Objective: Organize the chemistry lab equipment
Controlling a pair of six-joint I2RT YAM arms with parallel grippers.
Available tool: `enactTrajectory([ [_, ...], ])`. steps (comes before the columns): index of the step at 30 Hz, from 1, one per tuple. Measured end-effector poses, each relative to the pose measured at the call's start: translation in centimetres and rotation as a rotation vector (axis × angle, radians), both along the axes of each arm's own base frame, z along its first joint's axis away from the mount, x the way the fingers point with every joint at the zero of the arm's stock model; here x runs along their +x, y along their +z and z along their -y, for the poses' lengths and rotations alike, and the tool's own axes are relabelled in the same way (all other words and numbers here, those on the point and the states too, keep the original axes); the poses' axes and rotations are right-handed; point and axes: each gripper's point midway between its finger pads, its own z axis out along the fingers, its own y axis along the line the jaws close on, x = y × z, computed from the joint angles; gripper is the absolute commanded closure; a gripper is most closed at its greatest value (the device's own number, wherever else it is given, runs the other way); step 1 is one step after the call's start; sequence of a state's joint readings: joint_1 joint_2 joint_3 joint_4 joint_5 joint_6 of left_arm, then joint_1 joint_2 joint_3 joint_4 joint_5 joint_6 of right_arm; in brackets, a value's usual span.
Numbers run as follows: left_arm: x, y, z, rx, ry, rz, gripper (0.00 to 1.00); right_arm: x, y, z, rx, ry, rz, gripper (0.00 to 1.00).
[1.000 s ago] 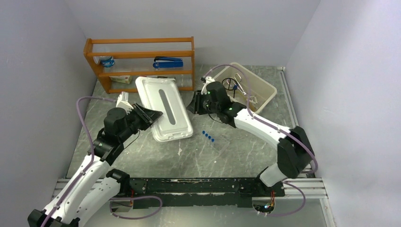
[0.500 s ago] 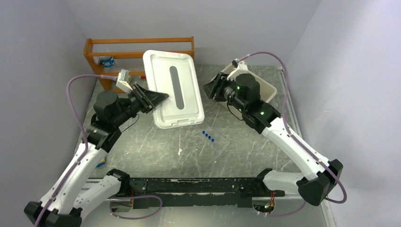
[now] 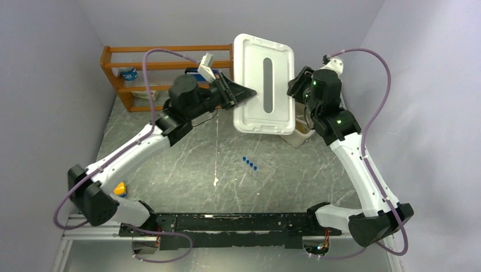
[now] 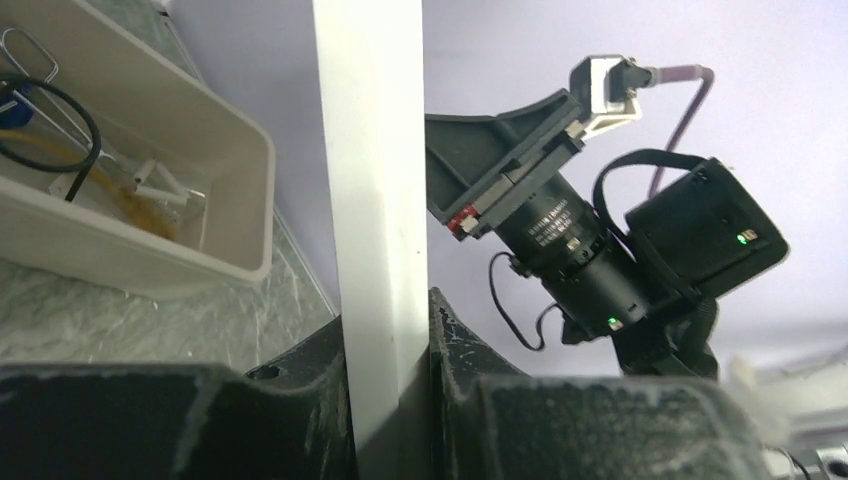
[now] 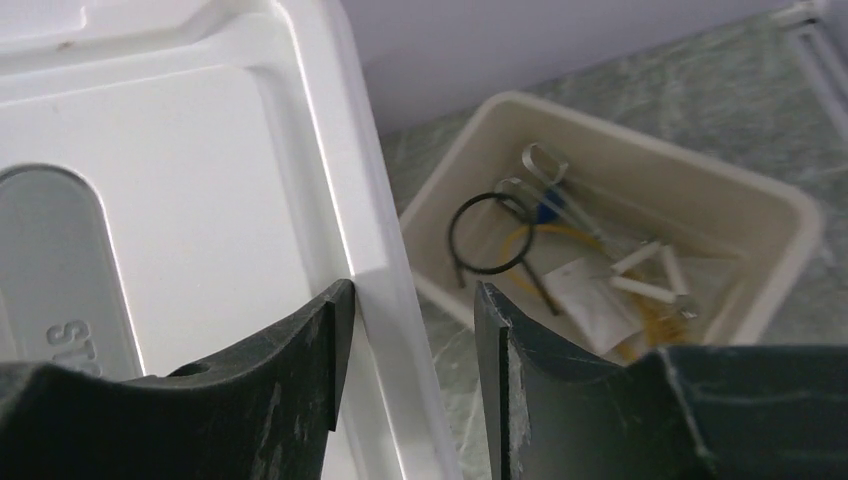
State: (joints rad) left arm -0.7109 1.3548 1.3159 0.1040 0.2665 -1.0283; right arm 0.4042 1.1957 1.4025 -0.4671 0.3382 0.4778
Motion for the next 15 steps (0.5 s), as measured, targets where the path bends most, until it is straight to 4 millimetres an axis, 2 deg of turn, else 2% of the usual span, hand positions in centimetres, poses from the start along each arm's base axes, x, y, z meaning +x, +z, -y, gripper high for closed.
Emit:
enactTrajectory([
  [4,2.3,-2.1,3.4,0.004,0.009,-0.025,0.95,1.6,-1.0,3.8,-0.005,-0.094,-0.033,0.5],
  [10,5.6,-7.7,8.2,0.025,0.077,-0.114,0.95,3.6,-3.6,9.6,-0.023,-0.244,-0.106,0.5],
  [12,6.6,-9.2,9.8,0.021,0.108,-0.143,0.95,4.0,-4.4,10.5,-0.034,-0.263,-0.128,0.49],
  [15,7.5,-11.0,12.1,-0.003,0.137,-0.181,0.95,4.4,-5.2,10.5,-0.055,-0.25,-0.155,0.49],
])
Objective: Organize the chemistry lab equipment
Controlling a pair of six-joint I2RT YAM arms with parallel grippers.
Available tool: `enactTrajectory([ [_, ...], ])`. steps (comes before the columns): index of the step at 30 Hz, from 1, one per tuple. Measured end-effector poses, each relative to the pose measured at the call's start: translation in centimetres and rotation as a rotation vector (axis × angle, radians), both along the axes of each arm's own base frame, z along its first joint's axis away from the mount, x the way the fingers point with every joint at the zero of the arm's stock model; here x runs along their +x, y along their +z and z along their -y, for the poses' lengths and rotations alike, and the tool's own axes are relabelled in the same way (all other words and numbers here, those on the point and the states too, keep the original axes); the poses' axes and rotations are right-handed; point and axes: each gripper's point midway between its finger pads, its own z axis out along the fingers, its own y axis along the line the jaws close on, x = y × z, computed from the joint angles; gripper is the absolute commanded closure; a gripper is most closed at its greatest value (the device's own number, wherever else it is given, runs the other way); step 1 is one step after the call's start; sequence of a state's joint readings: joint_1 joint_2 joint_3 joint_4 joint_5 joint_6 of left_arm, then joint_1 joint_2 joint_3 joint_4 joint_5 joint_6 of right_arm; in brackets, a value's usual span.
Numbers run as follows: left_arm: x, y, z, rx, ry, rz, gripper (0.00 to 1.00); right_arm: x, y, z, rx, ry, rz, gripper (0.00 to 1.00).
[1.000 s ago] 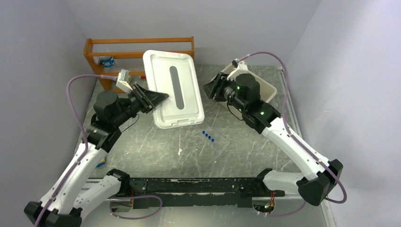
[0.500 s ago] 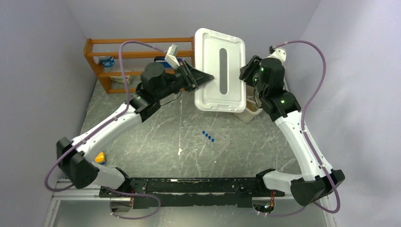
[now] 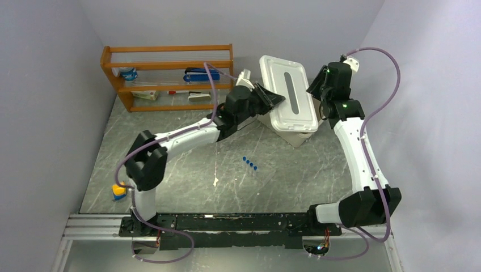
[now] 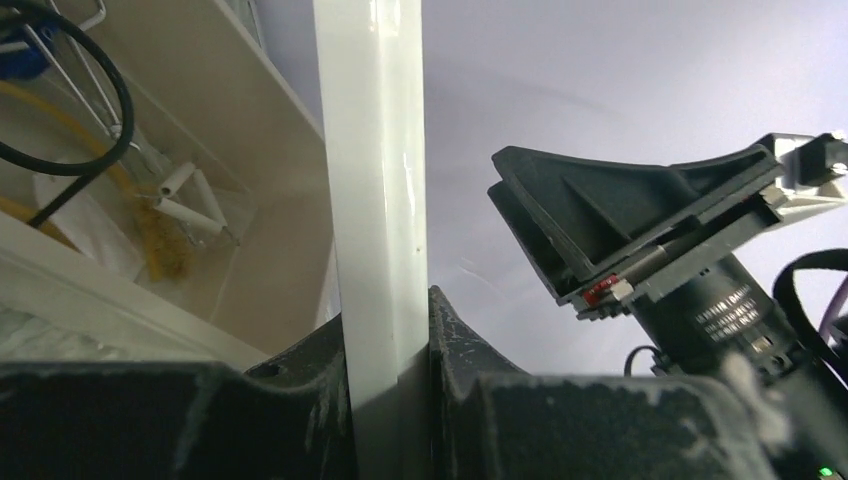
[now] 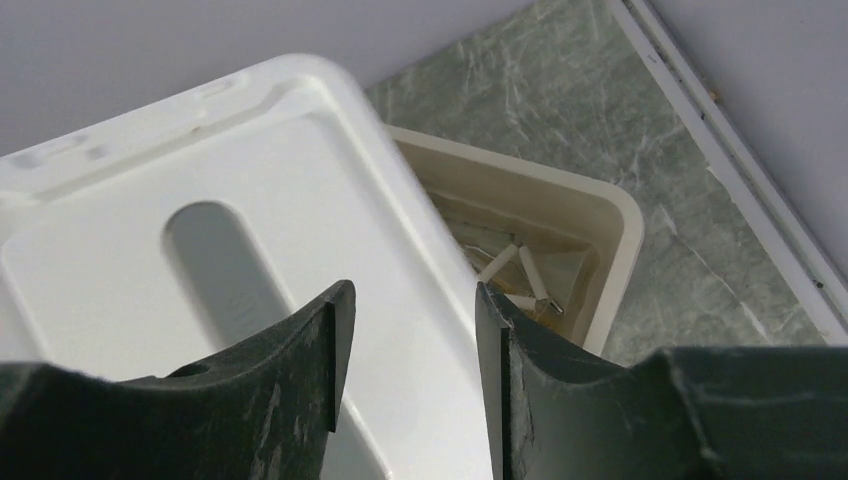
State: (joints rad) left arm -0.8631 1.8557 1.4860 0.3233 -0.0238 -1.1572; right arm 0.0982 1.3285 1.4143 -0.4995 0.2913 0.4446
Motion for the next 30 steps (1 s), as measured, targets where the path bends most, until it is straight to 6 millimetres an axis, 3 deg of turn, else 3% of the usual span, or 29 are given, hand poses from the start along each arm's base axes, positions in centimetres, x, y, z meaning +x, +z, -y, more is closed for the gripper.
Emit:
enactTrajectory([
  [6,1.4,-1.7,3.4,-0.055,0.064,-0.045,0.95,0.8,-1.1,-0.6,-0.023,0.05,-0.045,0.49],
  [10,1.7,-2.3,4.2,-0.072,0.123,-0.062,0.95,1.1,-2.3,-1.0,-0.032,0.084,-0.083,0.49],
  [15,2.5,-2.7,4.7,-0.1,0.168,-0.089,0.81,1.4,-4.0,-1.3,-0.054,0.117,-0.145,0.49],
  [21,3.0,-5.6,4.9,-0.084,0.194,-0.153,0.66,1.9,-4.7,-1.7,-0.071,0.161,-0.179,0.49],
  [24,3.2,-6.1,4.8,-0.079,0.201,-0.169,0.58,2.1,-5.0,-2.1,-0.076,0.19,-0.189,0.48],
  [30,3.1,-7.4,4.7,-0.05,0.203,-0.208,0.5,2.2,-6.4,-3.4,-0.059,0.274,-0.229,0.47],
])
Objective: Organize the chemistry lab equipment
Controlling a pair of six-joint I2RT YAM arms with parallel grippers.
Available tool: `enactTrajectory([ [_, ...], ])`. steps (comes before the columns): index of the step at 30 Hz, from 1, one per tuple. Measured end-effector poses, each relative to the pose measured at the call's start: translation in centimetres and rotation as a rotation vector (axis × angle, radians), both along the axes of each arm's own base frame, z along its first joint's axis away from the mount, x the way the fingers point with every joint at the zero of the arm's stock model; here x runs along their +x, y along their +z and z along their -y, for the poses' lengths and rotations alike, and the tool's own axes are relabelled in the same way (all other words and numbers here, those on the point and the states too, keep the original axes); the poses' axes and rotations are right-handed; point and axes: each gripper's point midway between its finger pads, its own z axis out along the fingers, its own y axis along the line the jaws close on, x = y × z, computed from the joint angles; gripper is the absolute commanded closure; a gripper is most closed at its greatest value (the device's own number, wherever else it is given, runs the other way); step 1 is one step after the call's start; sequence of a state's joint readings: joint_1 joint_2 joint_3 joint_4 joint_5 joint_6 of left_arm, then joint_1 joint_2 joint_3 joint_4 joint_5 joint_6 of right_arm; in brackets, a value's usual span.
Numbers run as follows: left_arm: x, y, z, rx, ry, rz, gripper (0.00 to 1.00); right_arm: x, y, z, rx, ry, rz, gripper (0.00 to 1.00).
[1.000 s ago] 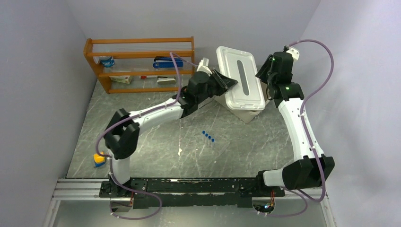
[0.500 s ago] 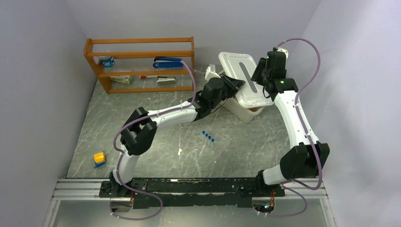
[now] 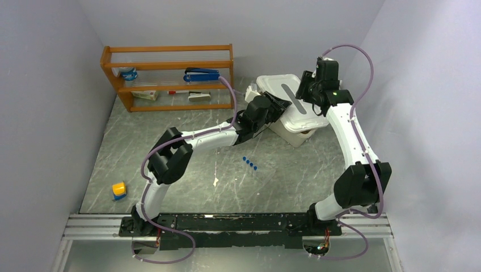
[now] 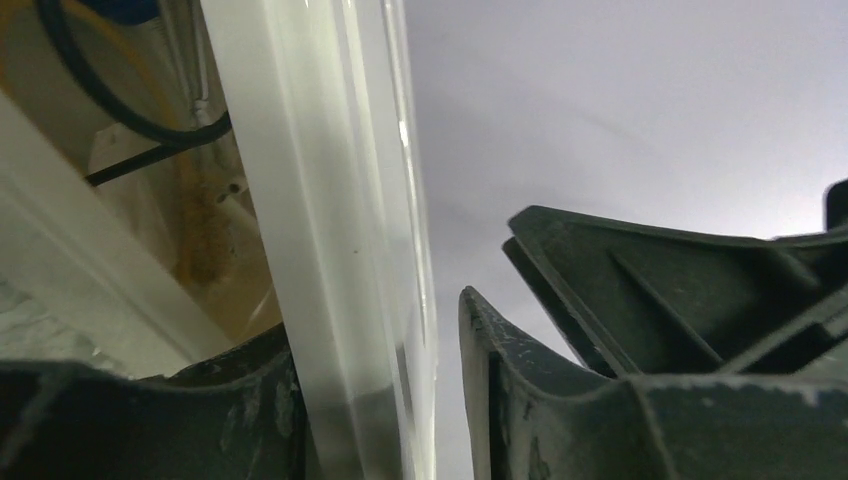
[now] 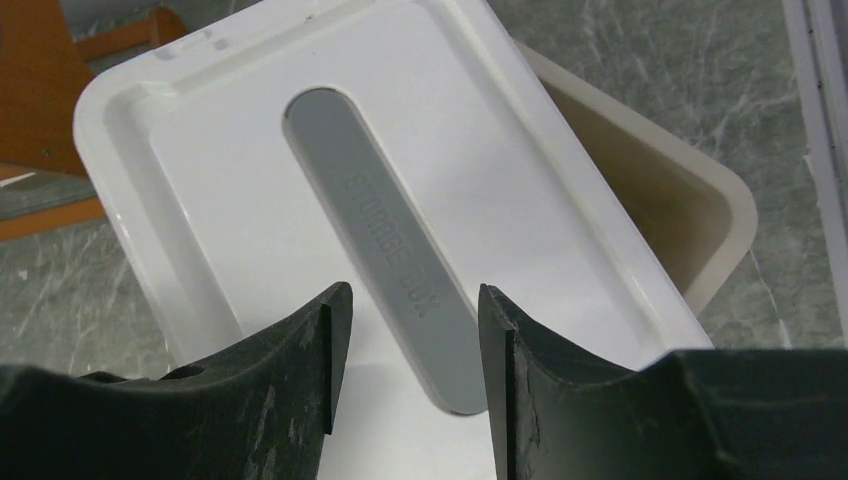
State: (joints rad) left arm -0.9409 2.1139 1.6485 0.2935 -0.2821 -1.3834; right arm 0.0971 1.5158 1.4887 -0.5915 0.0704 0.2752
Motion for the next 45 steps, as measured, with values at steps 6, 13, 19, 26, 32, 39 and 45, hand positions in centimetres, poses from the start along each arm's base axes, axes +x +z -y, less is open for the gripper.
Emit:
enactTrajectory([
  [6,-0.4,-2.9,-0.6,0.095,-0.005,-0.062,0.39,-0.1,-0.2,-0.6,0.013,0.037,-0.01,0.46],
  [13,-0.7,-3.8,-1.1,0.191,-0.027,-0.076,0.26,-0.3,-0.7,-0.9,0.003,0.048,-0.028,0.45],
  [19,-0.8,-3.4,-1.6,0.309,-0.058,-0.058,0.15,-0.3,-1.6,0.1,-0.038,-0.009,-0.048,0.43],
  [26,-1.2,-4.7,-3.0,0.488,-0.115,-0.035,0.11,-1.7,-3.5,4.0,-0.095,-0.225,-0.075,0.44],
  [32,-1.5,-5.4,-3.6,0.582,-0.18,0.013,0.09,-4.3,-4.8,7.5,-0.073,-0.408,-0.089,0.46],
  [39,-1.8,-5.3,-3.4,0.577,-0.273,0.03,0.1,-7.2,-6.2,7.8,0.0,-0.452,-0.104,0.51],
  [45,-1.6,-5.2,-3.6,0.561,-0.312,0.033,0.1,-7.7,-7.9,7.1,0.02,-0.421,-0.153,0.58],
])
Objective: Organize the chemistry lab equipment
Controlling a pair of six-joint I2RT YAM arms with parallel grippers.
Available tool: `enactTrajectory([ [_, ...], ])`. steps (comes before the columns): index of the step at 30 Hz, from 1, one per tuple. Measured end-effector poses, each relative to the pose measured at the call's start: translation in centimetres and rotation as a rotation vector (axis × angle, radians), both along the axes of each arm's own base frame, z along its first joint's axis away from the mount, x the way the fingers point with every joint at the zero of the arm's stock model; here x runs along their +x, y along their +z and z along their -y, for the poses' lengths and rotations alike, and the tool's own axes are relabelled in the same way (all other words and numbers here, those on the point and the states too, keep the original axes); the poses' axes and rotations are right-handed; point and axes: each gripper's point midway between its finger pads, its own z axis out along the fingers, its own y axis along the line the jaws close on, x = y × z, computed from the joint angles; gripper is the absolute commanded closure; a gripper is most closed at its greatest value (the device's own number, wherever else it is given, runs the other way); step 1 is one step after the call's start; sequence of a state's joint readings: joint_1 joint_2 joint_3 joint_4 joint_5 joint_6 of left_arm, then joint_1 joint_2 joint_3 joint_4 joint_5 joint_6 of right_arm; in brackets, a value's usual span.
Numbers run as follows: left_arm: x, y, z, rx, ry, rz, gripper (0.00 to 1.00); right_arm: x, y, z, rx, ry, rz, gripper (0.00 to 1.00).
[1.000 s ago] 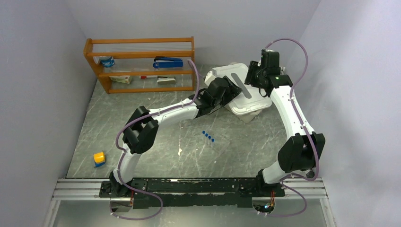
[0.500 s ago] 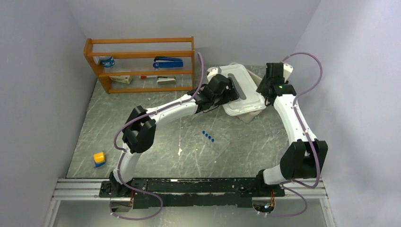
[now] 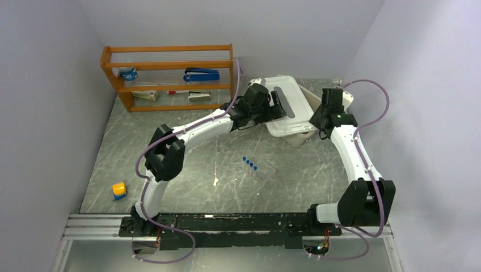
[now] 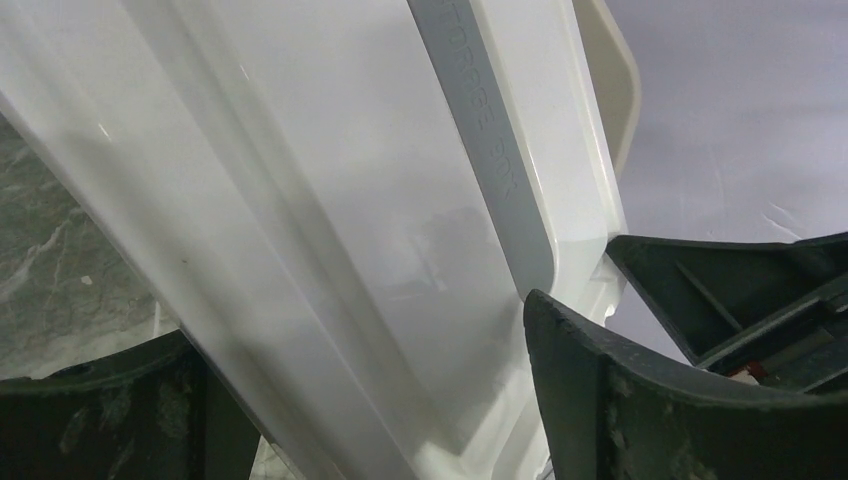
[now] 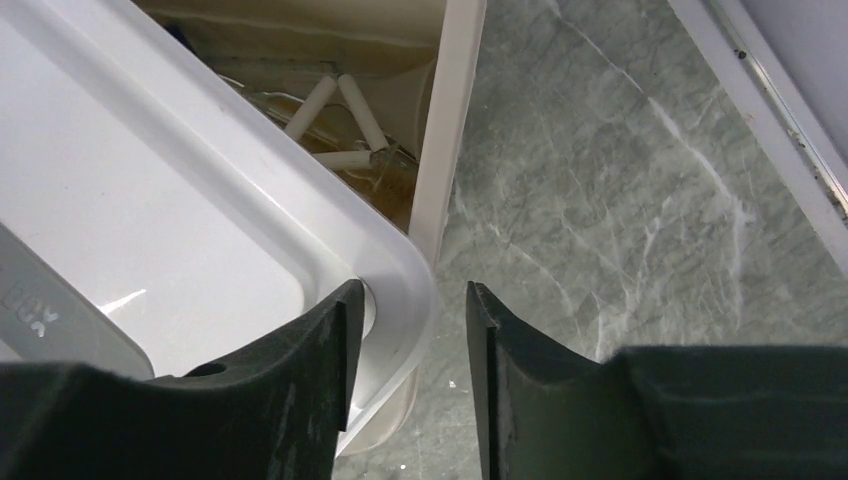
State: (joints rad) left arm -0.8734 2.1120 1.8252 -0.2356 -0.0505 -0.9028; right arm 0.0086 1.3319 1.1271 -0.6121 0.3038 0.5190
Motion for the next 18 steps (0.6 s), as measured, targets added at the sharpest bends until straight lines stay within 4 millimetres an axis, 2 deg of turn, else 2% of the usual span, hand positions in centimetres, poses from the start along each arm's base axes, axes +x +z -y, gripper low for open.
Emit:
enactTrajectory([
  [3,0.0,0.1,0.1,-0.006,-0.015,0.0,0.1,0.2,-0.4,0.0,-0.003,0.001,-0.01,0.66],
  [7,-0.2,0.0,0.1,0.001,-0.039,0.007,0.08,0.8,-0.4,0.4,-0.029,0.001,-0.001,0.7],
  [13,-0.4,-0.3,-0.5,0.032,-0.065,0.025,0.07,1.8,-0.5,1.7,-0.133,0.03,-0.036,0.69],
  [18,0.3,1.3,-1.4,0.037,-0.077,0.061,0.08,3.3,-0.3,2.5,-0.212,0.1,-0.055,0.68],
])
